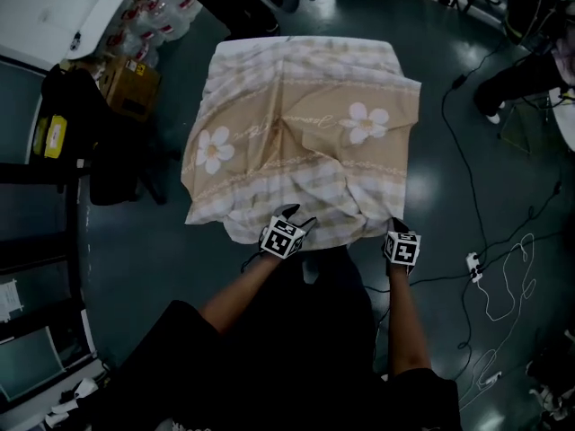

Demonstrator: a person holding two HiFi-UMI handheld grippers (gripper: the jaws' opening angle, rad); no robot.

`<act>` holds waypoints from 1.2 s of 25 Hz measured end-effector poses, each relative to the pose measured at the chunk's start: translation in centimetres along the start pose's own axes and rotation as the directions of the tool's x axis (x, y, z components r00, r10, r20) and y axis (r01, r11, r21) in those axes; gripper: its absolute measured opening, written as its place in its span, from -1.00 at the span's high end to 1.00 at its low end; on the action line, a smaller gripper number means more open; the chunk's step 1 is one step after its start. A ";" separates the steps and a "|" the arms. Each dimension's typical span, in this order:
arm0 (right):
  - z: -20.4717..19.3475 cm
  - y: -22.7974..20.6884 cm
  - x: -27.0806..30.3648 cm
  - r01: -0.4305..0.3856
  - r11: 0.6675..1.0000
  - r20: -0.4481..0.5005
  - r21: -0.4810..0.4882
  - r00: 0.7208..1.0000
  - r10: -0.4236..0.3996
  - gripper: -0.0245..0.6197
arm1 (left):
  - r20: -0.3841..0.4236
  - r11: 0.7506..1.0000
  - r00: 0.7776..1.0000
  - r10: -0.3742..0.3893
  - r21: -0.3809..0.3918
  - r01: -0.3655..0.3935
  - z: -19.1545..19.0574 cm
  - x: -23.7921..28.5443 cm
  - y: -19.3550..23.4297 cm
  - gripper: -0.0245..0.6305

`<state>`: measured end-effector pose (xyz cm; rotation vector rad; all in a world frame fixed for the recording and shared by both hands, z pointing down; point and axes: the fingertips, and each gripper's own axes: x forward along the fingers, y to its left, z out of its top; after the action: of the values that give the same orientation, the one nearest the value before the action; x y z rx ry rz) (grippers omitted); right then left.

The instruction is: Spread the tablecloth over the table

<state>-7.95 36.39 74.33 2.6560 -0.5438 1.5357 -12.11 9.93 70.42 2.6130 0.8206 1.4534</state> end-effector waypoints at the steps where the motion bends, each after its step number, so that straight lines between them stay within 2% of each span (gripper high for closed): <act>1: -0.1 -1.3 -0.5 0.002 0.999 0.006 0.041 1.000 -0.003 0.87 | -0.008 1.000 1.000 0.005 0.004 -0.005 0.0 0.5 -0.3 0.10; 3: -0.6 -3.8 -1.4 0.005 0.996 0.000 0.089 1.000 -0.005 0.86 | -0.020 1.000 1.000 0.020 0.014 -0.020 0.1 1.3 -0.9 0.10; 6: -3.0 -6.1 -2.1 0.002 0.997 -0.079 0.071 0.997 0.004 0.86 | -0.037 0.998 0.999 0.038 0.042 -0.036 -0.4 2.4 -1.6 0.10; 9: -4.4 -6.8 -2.3 0.036 0.997 -0.127 0.070 0.992 -0.026 0.86 | -0.079 0.998 0.996 0.048 0.055 -0.044 -1.4 2.9 -0.9 0.10; 12: -3.2 -6.4 -2.5 0.055 0.995 -0.058 0.081 0.997 -0.050 0.83 | -0.143 0.998 0.988 0.060 0.036 -0.055 -3.3 3.1 0.2 0.10; 13: -1.9 -6.1 -3.0 0.066 0.995 -0.016 0.068 0.998 -0.065 0.72 | -0.154 0.998 0.986 0.061 0.026 -0.058 -3.8 3.0 0.6 0.10; 14: -0.1 -5.5 -3.7 0.075 0.996 0.037 0.047 0.996 -0.076 0.51 | -0.152 0.998 0.986 0.063 0.023 -0.061 -4.0 2.7 0.8 0.10; 16: 3.8 -3.5 -4.7 0.053 0.999 0.149 0.000 0.987 -0.052 0.47 | -0.122 0.998 0.991 0.062 0.024 -0.060 -3.6 2.0 0.9 0.10; 18: 6.9 -1.1 -3.7 -0.005 0.998 0.187 -0.055 0.982 0.016 0.47 | -0.074 0.998 0.996 0.051 0.036 -0.049 -2.4 1.9 0.5 0.10; 20: 8.1 0.7 -0.6 -0.048 0.991 0.129 -0.122 0.990 0.064 0.47 | -0.035 0.998 0.999 0.028 0.061 -0.026 -1.0 2.5 -0.2 0.10; 23: 7.9 2.7 3.8 -0.096 0.976 -0.001 -0.194 0.995 0.098 0.42 | 0.006 0.995 0.999 -0.036 0.092 0.036 0.3 4.4 -2.1 0.10; 26: 6.7 3.0 5.8 -0.106 0.963 -0.077 -0.247 0.993 0.090 0.42 | -0.038 0.994 0.996 -0.085 0.071 0.088 -0.2 5.7 -3.1 0.10; 28: 6.6 2.0 5.7 -0.080 0.962 -0.066 -0.262 0.996 0.065 0.52 | -0.065 0.996 0.996 -0.062 0.052 0.066 -1.4 5.9 -2.1 0.15; 30: 6.8 0.0 5.2 -0.043 0.968 -0.057 -0.247 0.998 0.030 0.54 | -0.058 0.999 0.998 -0.026 0.025 0.027 -2.2 5.5 -0.6 0.31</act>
<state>0.05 33.63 75.21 2.4244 -0.7329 1.4353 -11.80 12.52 75.72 2.5792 0.8819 1.5286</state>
